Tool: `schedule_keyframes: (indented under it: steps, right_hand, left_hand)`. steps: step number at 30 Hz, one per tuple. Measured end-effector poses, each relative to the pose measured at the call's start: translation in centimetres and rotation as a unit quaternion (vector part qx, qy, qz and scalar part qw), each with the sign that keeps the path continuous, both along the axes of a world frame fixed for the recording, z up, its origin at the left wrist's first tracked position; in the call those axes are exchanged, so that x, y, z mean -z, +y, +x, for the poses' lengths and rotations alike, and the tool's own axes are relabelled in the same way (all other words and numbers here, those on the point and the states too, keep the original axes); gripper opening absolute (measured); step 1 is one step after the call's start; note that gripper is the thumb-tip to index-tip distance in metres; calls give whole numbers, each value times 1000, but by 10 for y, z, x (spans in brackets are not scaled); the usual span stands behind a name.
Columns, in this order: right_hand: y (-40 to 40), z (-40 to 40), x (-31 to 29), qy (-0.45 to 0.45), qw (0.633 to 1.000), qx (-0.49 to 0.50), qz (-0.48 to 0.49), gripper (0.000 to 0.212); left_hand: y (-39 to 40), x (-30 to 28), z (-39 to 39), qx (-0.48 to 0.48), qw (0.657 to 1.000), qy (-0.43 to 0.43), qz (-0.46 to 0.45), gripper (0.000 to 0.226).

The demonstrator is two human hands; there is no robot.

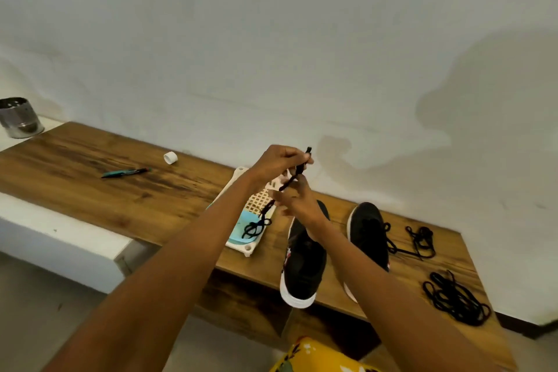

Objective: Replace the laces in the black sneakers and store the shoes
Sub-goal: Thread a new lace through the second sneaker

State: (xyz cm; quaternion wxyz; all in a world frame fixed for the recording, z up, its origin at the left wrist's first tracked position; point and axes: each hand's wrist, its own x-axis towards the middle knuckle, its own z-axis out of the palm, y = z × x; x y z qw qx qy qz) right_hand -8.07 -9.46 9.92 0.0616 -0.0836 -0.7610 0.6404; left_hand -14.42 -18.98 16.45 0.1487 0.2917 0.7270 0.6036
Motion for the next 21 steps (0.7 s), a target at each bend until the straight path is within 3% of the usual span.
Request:
schedule_keyframes:
  steps: [2, 4, 6, 10, 12, 16, 21]
  right_hand:
    - [13, 17, -19, -44, 999, -11, -6, 33]
    - [31, 32, -31, -99, 993, -7, 58, 10]
    - [57, 46, -41, -129, 985, 55, 102, 10]
    - [104, 71, -79, -16, 962, 274, -1, 15]
    - [118, 78, -102, 51, 946, 316, -56, 18]
    - [117, 79, -133, 125, 933, 277, -190, 35]
    - [106, 70, -124, 49, 944, 183, -272, 39]
  left_hand:
    - [20, -27, 14, 12, 999, -3, 39, 16]
    - [37, -50, 25, 4, 996, -19, 91, 17]
    - [49, -73, 36, 1, 992, -34, 125, 18]
    - [64, -94, 49, -51, 994, -27, 91, 18]
    - [69, -87, 53, -75, 996, -28, 45, 20]
    - [81, -55, 58, -100, 994, -50, 12, 23]
    - [103, -17, 68, -127, 979, -154, 31, 24]
